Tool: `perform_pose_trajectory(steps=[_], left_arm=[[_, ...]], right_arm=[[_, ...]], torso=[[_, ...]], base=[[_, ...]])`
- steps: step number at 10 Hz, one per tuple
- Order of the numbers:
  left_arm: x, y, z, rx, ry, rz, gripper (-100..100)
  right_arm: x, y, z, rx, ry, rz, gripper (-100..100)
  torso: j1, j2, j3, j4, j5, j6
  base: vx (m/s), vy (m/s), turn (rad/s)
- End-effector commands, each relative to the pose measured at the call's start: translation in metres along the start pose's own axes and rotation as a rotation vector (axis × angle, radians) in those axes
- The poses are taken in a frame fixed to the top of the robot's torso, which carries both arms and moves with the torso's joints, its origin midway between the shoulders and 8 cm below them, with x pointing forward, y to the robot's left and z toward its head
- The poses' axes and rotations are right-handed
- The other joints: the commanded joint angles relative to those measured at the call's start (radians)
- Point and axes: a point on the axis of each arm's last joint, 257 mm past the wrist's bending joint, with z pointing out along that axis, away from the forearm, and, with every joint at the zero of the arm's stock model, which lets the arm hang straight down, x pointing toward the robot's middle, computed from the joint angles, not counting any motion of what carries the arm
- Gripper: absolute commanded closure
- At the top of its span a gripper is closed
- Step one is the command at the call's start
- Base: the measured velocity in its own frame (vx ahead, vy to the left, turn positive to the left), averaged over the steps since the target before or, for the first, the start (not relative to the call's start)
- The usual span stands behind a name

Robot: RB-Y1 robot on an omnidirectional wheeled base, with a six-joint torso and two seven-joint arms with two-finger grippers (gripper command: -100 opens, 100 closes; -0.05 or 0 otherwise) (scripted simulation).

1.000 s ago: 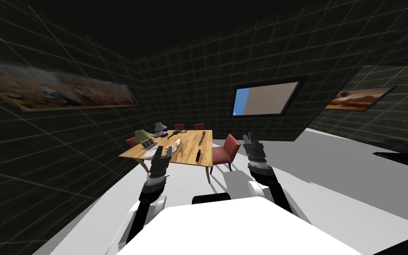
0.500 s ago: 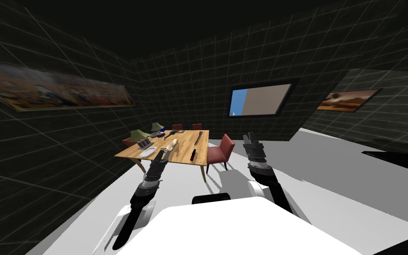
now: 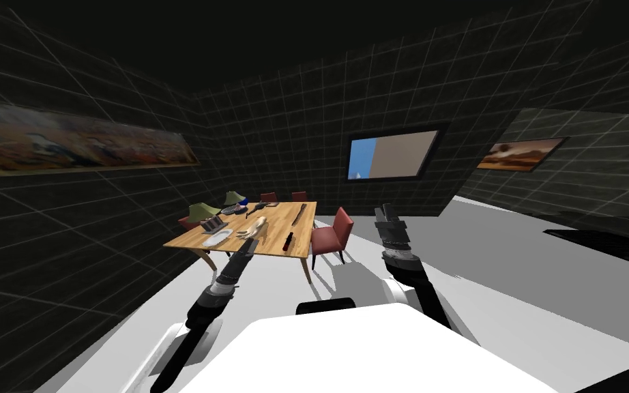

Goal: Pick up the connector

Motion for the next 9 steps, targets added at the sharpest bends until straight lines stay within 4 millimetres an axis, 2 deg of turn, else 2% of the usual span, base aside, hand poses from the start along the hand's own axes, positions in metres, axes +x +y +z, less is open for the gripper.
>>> perform_pose_trajectory(steps=[1,2,3,4,5,7,8,9], left_arm=[[-0.003,0.021,-0.012,-0.058,0.051,0.034,-100],[-0.006,0.037,-0.021,-0.102,0.083,0.054,-100],[-0.006,0.040,-0.023,-0.110,0.085,0.056,-100],[-0.009,0.056,-0.033,-0.155,0.118,0.078,-100],[-0.009,0.057,-0.034,-0.159,0.118,0.077,-100],[-0.016,0.088,-0.057,-0.254,0.181,0.117,-100],[-0.015,0.091,-0.059,-0.262,0.182,0.117,-100],[-0.019,0.107,-0.072,-0.313,0.214,0.137,-100]], right_arm=[[0.000,0.000,0.000,0.000,0.000,0.000,0],[0.000,0.000,0.000,0.000,0.000,0.000,0],[0.000,0.000,0.000,0.000,0.000,0.000,0],[0.000,0.000,0.000,0.000,0.000,0.000,0],[0.000,0.000,0.000,0.000,0.000,0.000,0],[0.000,0.000,0.000,0.000,0.000,0.000,0],[0.000,0.000,0.000,0.000,0.000,0.000,0],[0.000,0.000,0.000,0.000,0.000,0.000,0]], torso=[[0.000,0.000,0.000,0.000,0.000,0.000],[-0.001,-0.001,-0.001,0.000,0.000,0.000],[-0.004,-0.003,-0.002,-0.001,-0.001,0.000],[-0.002,-0.003,-0.002,-0.001,-0.001,0.000],[-0.001,-0.002,-0.001,0.000,0.000,0.000],[0.001,-0.002,-0.001,0.000,0.000,0.000],[-0.001,-0.003,-0.002,-0.001,0.000,0.000],[0.000,-0.003,-0.002,-0.001,0.000,0.000]], base=[[0.047,-0.134,-0.094],[0.093,-0.172,-0.078],[0.073,-0.130,-0.007],[0.049,-0.112,-0.061],[0.032,-0.075,-0.028],[0.074,-0.108,-0.089],[0.076,-0.098,-0.026],[0.099,-0.076,-0.054]])
